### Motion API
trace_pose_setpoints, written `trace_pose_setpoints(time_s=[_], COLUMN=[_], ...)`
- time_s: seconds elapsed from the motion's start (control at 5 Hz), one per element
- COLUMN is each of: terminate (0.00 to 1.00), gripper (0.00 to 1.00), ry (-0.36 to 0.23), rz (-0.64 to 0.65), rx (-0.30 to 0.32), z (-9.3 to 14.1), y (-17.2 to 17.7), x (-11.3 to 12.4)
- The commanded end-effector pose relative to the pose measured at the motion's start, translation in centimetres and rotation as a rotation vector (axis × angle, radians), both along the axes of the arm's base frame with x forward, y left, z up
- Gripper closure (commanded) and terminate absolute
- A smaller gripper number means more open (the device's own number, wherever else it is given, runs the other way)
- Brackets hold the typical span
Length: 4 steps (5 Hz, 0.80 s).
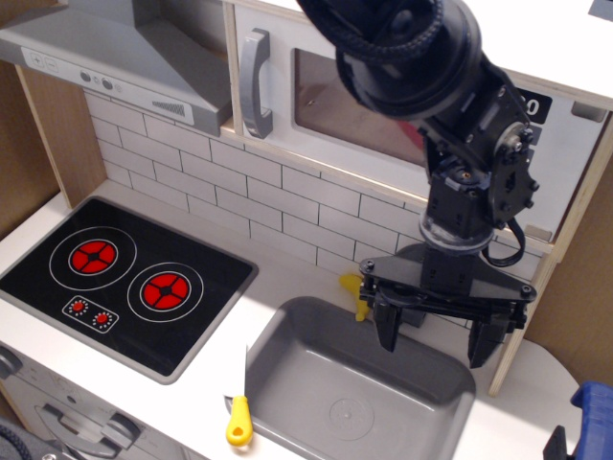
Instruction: Open microwave
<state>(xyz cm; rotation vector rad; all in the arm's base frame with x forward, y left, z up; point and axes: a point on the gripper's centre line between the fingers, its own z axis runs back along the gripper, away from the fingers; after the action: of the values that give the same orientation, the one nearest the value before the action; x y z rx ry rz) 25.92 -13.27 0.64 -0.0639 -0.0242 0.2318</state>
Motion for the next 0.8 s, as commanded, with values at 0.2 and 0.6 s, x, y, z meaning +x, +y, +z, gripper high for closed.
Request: trace_pose_setpoints(time_s=[0.2, 0.6], terminate=[0.0, 0.0], gripper=[0.0, 0.0], ry=[-0.049, -0.157], rz=[-0.007, 0.062], rx=[-0.015, 0.054], z=[2.7, 7.7], y=[3.1, 12.5], x=[0.5, 2.2])
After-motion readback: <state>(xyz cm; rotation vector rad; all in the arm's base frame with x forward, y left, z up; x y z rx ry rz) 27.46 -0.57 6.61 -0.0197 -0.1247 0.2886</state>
